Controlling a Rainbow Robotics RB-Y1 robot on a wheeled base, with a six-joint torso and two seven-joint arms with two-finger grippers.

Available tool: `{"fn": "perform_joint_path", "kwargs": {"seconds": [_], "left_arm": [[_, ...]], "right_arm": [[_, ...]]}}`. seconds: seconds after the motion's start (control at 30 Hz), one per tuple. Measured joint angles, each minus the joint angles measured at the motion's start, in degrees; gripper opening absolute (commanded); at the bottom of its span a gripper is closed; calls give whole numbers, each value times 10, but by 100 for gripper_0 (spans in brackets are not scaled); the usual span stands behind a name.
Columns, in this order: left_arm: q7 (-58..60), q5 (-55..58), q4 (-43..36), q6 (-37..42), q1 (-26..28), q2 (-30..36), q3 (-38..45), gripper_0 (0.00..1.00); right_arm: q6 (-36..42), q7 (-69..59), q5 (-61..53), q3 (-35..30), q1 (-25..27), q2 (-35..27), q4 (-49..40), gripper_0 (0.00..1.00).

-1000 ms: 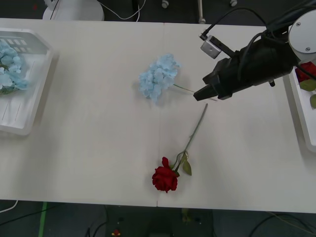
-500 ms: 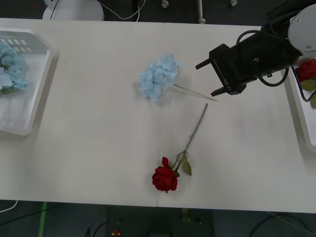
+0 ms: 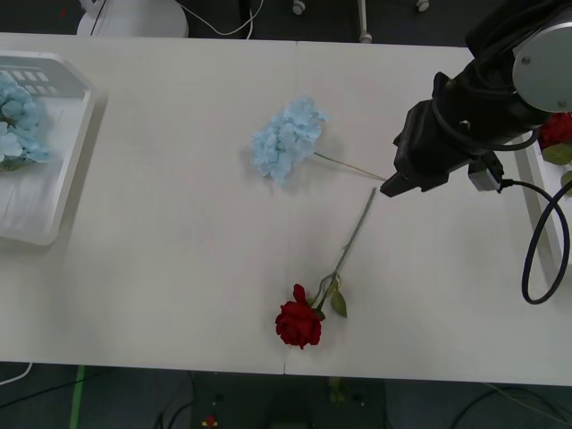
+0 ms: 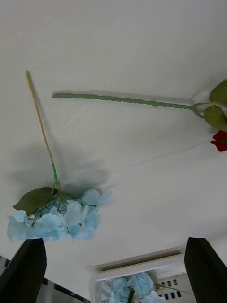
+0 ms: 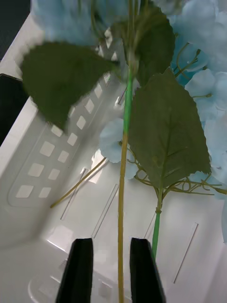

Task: Put the red flowers into the right box and the blue flowers into the left box

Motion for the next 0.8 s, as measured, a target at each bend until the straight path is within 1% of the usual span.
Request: {"fn": "perform_joint_path", "kwargs": {"seconds": [0.03, 0.17, 0.3, 0.43, 0.57, 0.7, 0.8], "left_arm": [[0, 0, 0, 0, 0, 0, 0, 84], [0, 0, 0, 0, 0, 0, 0, 100], [0, 4, 0, 10, 0, 0, 2, 100], [0, 35, -13, 52, 0, 0, 14, 100], [0, 73, -56, 105, 0, 0, 36, 100], [0, 124, -102, 154, 0, 0, 59, 100], [0, 171, -128, 171, 0, 0, 67, 100]], "right_arm": [[9, -31, 2, 0, 0, 0, -11, 85], [61, -132, 3, 0, 0, 1, -39, 85], [72, -161, 8, 0, 6, 7, -41, 85], [86, -161, 34, 0, 25, 33, -40, 86], [89, -161, 77, 0, 53, 69, -40, 85], [88, -161, 143, 0, 89, 109, -39, 85], [87, -161, 188, 0, 116, 139, -39, 86]]}}
